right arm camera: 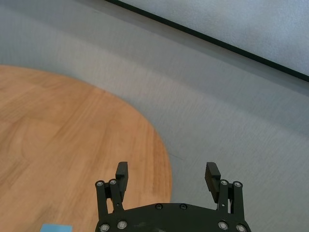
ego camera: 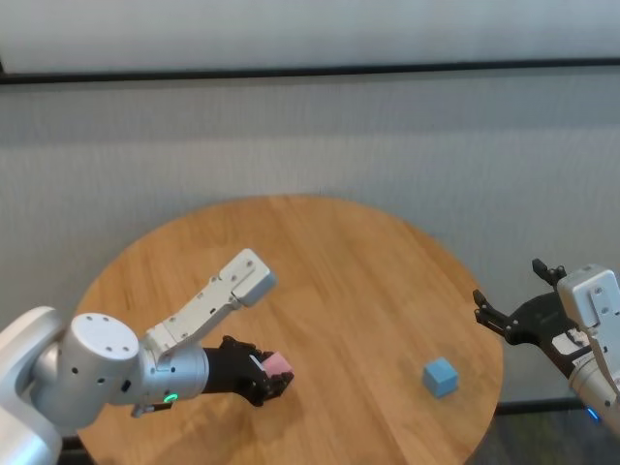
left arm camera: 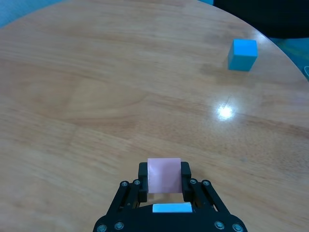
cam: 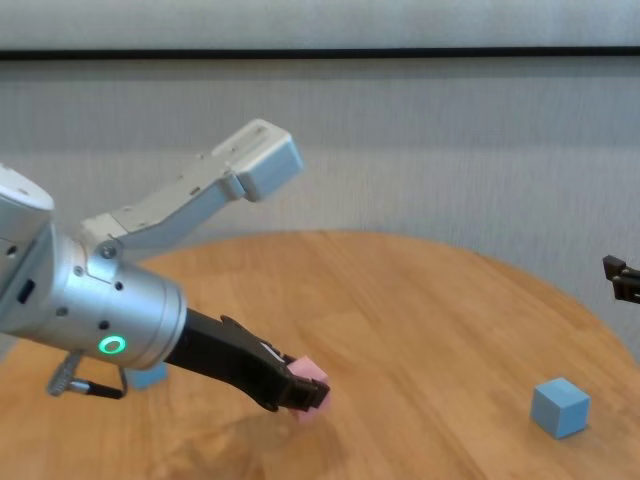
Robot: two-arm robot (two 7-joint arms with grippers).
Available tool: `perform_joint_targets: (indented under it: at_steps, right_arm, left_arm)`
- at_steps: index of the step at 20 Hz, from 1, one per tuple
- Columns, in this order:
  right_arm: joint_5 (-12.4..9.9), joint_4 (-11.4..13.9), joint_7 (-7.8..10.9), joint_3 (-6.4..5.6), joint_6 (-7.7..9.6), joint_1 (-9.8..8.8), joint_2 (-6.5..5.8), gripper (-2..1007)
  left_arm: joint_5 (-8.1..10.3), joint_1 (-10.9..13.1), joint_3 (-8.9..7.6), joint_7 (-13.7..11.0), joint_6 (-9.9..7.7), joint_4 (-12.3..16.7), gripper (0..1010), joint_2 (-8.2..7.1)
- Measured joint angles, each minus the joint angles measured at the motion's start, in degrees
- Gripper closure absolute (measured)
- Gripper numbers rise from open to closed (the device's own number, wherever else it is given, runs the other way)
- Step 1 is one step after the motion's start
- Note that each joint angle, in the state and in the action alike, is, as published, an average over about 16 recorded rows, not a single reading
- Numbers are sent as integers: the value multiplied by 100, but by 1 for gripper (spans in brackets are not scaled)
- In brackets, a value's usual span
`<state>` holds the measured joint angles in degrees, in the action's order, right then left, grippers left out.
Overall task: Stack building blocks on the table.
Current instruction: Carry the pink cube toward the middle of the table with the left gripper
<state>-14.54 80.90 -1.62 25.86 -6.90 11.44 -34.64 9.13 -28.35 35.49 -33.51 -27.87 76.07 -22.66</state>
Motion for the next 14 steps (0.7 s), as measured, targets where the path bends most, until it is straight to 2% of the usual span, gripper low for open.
perform_joint_targets:
  at_steps: [7,14]
  right_arm:
    - [0,0,0,0,0,0,0,0]
    - [0,0,0,0,0,0,0,0]
  left_arm:
    - [-33,-154,176,-114,3,-231,617,94]
    - [-50,-200,222,-133,-25,-301,612,120]
